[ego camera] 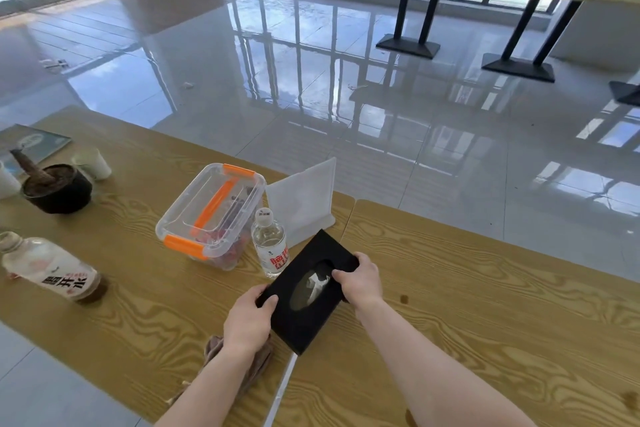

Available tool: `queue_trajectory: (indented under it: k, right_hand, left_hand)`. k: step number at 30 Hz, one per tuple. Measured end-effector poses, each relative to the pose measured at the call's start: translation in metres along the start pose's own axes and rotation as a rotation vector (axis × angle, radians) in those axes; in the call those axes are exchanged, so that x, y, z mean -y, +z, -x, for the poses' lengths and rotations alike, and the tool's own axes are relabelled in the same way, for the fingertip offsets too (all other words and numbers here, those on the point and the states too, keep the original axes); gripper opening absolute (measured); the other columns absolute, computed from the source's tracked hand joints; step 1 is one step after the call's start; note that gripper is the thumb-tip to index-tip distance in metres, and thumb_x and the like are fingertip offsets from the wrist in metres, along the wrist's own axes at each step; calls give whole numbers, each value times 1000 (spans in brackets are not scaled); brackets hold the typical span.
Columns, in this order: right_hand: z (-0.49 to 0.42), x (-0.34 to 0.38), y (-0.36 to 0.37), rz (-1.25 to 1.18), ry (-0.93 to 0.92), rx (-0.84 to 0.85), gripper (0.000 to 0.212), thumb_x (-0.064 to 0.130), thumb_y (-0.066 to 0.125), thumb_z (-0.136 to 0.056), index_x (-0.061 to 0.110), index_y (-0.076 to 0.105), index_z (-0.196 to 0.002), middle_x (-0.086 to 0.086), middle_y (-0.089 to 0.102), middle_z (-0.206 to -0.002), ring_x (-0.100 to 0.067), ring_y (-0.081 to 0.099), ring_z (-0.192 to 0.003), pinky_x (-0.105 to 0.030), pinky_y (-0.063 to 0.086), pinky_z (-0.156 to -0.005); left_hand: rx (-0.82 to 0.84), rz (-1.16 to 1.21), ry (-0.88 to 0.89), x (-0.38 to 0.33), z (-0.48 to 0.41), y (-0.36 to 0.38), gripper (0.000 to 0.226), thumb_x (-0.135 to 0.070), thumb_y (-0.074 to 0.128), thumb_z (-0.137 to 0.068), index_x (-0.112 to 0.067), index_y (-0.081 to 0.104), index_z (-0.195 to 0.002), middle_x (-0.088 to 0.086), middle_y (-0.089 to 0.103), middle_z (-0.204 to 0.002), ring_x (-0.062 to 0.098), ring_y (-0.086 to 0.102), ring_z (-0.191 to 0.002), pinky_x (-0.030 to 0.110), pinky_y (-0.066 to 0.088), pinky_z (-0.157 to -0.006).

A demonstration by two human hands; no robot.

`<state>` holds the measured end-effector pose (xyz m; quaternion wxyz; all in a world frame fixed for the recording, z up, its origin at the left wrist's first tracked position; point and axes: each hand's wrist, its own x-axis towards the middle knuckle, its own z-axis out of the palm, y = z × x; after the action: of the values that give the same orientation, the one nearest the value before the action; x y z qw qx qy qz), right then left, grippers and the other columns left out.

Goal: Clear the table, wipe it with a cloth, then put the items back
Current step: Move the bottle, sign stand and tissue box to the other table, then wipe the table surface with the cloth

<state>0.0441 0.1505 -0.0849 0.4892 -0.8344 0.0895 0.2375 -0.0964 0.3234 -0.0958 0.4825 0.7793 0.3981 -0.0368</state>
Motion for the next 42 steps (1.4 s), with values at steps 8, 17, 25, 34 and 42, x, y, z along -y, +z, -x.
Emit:
queue_trajectory:
  k: [8,17,25,34,42]
  right_hand:
    - [-2,-7,3,-51,-51,75,76,13,73,-88,27,35,-153,2,40,-153,-20,53,-126,-37,52,-102]
    - [16,-16,-4,225,-236,61,58,19,65,-94,19,43,-148,1,36,-143,-9,47,-103,-22,40,-85]
    - [36,-33,-7,330,-355,21,52,22,65,-94,22,47,-143,1,44,-127,-16,57,-102,-29,53,-88]
    - [51,-45,-18,348,-331,60,48,24,65,-94,22,52,-140,1,55,-129,-15,54,-117,-31,49,-100]
    - [78,-67,-25,308,-286,105,38,27,65,-95,23,59,-132,6,61,-118,-11,60,-107,-28,51,-94]
  left_hand:
    - [29,-51,2,2,9,10,56,-33,58,-99,-17,41,-150,3,54,-144,24,51,-133,44,43,-110]
    - [-207,-331,185,20,32,-16,50,-33,60,-96,-20,49,-143,3,52,-132,23,52,-118,35,47,-92]
    - [10,-755,-19,51,38,-28,66,-45,57,-87,-35,34,-149,7,42,-136,28,46,-121,38,51,-92]
    - [-42,-619,81,57,45,-34,14,-22,71,-80,-22,59,-87,3,49,-91,16,53,-78,34,53,-75]
    - [-88,-42,98,32,96,-43,24,-4,75,-73,-27,75,-70,-1,71,-69,19,65,-70,32,48,-59]
